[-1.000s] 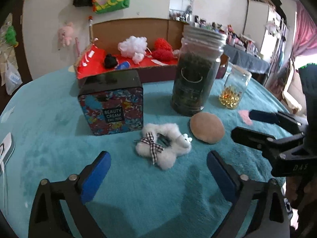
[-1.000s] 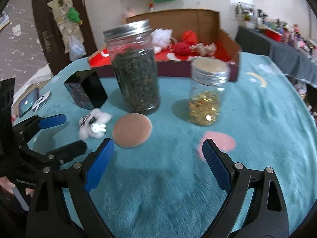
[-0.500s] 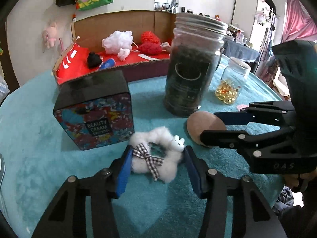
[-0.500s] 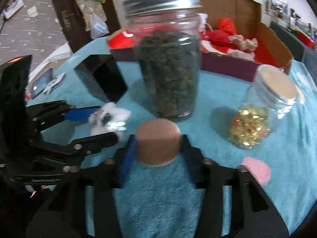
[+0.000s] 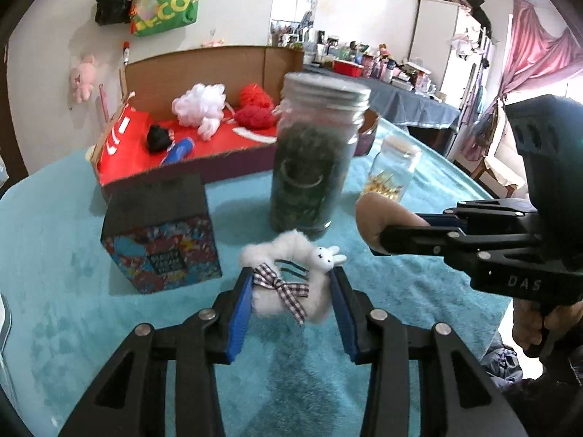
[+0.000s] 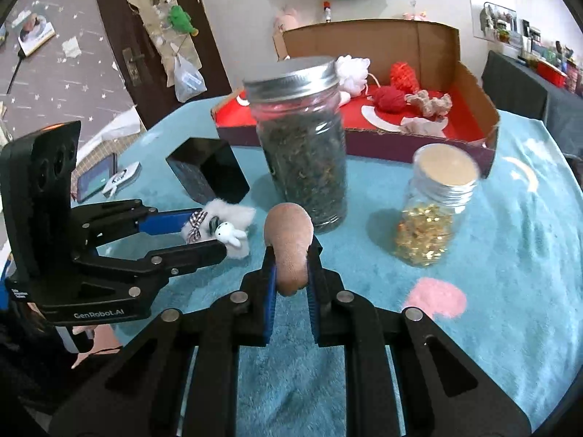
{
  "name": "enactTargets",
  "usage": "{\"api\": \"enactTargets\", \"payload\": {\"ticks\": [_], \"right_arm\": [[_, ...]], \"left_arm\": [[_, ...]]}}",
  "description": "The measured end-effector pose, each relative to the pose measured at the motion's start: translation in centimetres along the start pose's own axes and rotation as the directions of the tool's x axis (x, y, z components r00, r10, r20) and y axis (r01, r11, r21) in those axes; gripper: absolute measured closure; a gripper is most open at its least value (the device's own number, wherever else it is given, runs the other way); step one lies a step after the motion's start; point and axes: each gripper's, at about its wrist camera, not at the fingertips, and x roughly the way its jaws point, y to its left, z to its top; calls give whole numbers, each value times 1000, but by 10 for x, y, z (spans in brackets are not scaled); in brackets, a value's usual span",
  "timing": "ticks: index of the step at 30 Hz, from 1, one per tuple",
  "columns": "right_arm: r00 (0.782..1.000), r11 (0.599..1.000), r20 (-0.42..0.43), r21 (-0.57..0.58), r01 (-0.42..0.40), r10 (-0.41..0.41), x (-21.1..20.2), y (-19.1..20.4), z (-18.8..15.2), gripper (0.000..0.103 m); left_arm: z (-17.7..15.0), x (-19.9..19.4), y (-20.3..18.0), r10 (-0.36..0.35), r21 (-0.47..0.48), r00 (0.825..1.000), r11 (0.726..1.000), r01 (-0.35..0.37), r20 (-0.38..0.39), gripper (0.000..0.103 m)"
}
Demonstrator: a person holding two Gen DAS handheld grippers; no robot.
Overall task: Organize soft objects
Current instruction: 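Lift the scrunchie and tan sponge pad off the table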
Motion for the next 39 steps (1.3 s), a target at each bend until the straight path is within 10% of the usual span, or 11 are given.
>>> {"api": "enactTargets", "payload": {"ticks": [39], "right_arm": [[994,987,-29,118,108,-105,-21,-54,-22,89]], "left_arm": [[-23,-25,64,132,-134,991,982,-133,-13,59]]}}
